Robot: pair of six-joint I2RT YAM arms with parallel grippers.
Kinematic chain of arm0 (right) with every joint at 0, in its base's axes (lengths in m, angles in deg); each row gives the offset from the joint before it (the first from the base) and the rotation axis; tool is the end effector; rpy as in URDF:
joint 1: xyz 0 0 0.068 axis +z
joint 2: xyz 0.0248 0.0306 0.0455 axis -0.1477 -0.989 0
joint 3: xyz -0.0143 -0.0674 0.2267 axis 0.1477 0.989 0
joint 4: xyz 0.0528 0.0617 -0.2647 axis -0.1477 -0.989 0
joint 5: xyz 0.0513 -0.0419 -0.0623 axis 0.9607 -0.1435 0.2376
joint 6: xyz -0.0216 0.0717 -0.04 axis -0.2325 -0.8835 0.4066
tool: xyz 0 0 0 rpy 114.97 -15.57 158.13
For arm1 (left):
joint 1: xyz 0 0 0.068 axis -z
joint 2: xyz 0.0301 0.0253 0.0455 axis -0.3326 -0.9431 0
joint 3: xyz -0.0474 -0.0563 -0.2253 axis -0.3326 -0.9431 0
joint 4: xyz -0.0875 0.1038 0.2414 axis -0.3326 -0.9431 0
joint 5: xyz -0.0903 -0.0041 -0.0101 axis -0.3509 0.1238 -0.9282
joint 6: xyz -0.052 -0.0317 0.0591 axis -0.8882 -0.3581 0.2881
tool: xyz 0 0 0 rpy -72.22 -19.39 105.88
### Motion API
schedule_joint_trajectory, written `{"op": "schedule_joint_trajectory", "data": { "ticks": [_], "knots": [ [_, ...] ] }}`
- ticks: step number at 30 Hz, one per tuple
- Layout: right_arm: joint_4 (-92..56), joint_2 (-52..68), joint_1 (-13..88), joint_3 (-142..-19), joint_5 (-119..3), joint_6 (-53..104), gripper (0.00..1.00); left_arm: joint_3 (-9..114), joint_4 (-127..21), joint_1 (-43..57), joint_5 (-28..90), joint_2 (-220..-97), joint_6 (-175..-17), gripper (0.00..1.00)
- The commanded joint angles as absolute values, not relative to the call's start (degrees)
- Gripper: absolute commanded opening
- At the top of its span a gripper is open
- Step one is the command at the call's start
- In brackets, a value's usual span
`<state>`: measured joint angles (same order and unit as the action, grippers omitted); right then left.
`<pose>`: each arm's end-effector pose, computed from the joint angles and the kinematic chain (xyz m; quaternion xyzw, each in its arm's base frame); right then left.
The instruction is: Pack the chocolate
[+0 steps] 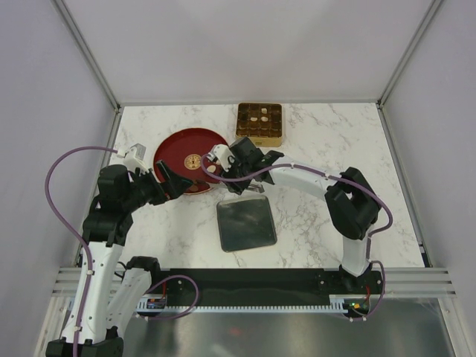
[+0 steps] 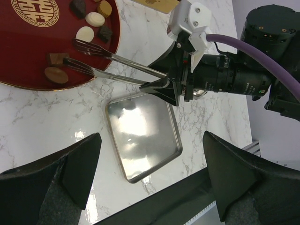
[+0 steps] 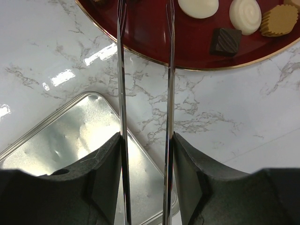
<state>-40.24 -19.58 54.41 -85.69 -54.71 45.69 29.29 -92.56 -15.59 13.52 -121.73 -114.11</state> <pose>0.3000 0.3295 0.1471 -0.4915 0.7982 0.1771 0.2999 0.2115 -0.0467 0.2970 -0.0754 0.8353 -0.3308 0.4327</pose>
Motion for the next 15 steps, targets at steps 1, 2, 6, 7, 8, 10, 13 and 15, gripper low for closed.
{"op": "schedule_joint_trajectory", "data": {
  "ticks": [1,2,6,7,8,10,13,15],
  "knots": [
    [-40.0,-21.35,54.64,-89.0,-52.07,46.92,0.52,31.65,-91.61,-15.82,12.29,-121.48,-114.02,0.97],
    [-39.91,-22.13,54.64,-89.53,-51.55,46.92,0.52,31.65,-91.61,-15.82,12.21,-121.48,-114.02,0.97],
    [-39.91,-23.9,54.64,-91.11,-51.1,46.92,0.52,32.17,-91.78,-15.82,12.38,-121.66,-113.84,0.97],
    [-39.91,-24.33,54.55,-91.46,-51.28,46.83,0.53,32.26,-91.78,-15.82,12.47,-121.75,-113.76,0.97],
    [-39.91,-24.86,54.64,-92.07,-51.37,46.66,0.52,32.35,-91.78,-15.82,12.47,-121.75,-113.75,0.97],
    [-39.91,-25.39,54.64,-92.6,-51.54,46.57,0.51,32.35,-91.87,-15.82,12.56,-121.75,-113.75,0.97],
    [-39.91,-25.92,54.64,-92.96,-51.98,46.39,0.46,32.61,-92.05,-15.82,12.73,-121.92,-113.49,0.97],
    [-39.82,-25.92,54.55,-93.05,-52.16,46.22,0.44,32.79,-92.13,-15.82,12.82,-121.92,-113.49,0.97]
  ]
}}
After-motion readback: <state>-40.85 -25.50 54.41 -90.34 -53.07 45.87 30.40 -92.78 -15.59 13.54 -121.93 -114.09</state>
